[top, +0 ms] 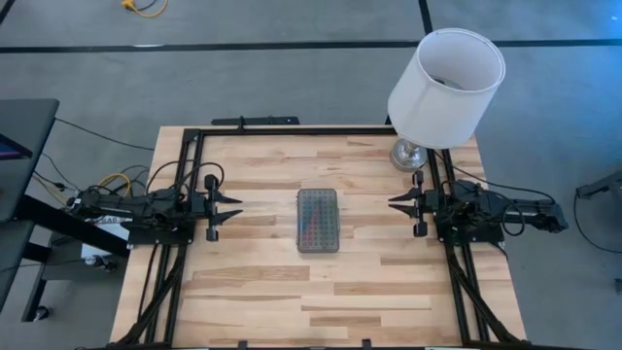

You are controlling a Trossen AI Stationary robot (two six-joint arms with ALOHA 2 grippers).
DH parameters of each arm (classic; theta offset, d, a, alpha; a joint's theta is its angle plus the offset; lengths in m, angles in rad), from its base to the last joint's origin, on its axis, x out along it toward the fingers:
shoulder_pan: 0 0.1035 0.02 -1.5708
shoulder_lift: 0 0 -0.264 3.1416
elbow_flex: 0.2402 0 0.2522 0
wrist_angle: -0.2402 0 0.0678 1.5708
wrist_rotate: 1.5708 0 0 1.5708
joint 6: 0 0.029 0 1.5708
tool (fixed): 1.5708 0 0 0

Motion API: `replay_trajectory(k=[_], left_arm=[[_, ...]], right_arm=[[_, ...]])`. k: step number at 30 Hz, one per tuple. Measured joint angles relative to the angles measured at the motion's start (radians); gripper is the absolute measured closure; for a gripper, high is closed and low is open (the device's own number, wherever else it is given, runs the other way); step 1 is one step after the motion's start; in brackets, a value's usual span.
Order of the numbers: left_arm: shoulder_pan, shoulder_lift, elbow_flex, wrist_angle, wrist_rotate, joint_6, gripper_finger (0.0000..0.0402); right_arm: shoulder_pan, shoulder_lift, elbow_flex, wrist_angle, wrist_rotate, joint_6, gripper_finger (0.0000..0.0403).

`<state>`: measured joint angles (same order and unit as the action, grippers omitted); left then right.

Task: Pick & place school supplies into a supply box
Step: Return to Home Position

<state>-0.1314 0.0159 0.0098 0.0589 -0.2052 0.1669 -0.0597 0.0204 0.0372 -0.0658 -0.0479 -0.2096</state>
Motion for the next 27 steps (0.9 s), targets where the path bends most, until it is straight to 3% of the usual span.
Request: replay_trajectory(k=[27], left_arm=[[0.0,0.0,0.0,0.0,0.0,0.002,0.0292]], right_arm=[[0.0,0.0,0.0,0.0,0.0,0.0,0.0349]])
